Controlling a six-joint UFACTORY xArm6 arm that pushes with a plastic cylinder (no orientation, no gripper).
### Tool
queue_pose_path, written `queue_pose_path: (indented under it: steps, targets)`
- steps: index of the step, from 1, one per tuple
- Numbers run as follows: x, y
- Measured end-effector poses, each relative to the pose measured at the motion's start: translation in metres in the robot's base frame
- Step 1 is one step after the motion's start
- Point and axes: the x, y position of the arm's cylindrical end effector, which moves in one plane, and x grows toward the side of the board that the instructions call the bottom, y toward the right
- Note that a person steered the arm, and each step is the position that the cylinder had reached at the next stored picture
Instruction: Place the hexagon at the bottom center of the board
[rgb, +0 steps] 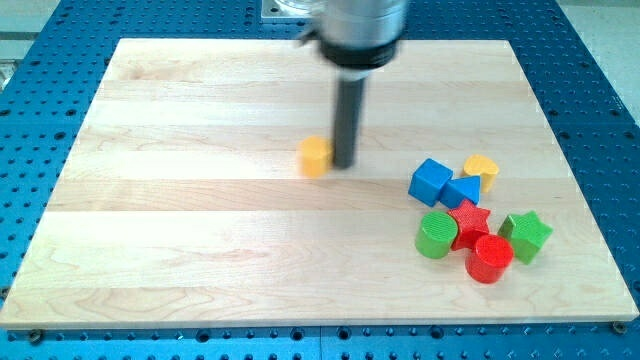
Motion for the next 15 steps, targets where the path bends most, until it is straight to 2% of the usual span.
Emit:
queue_pose_path:
  steps: [1, 2, 3, 4, 7, 8, 9, 10, 11, 12, 14, 15]
  targets:
    - [-0.031, 0.023]
    - [-0.03, -0.052]
    - [0.03, -0.076]
    - [0.06, -0.054]
    - [-0.045, -0.063]
    - [-0.063, -0.037]
    - [-0.03, -0.019]
    - [0.048, -0.019]
    - [0.094, -0.016]
    - [0.056, 0.024]
    - [0.119, 0.027]
    - [0.119, 0.028]
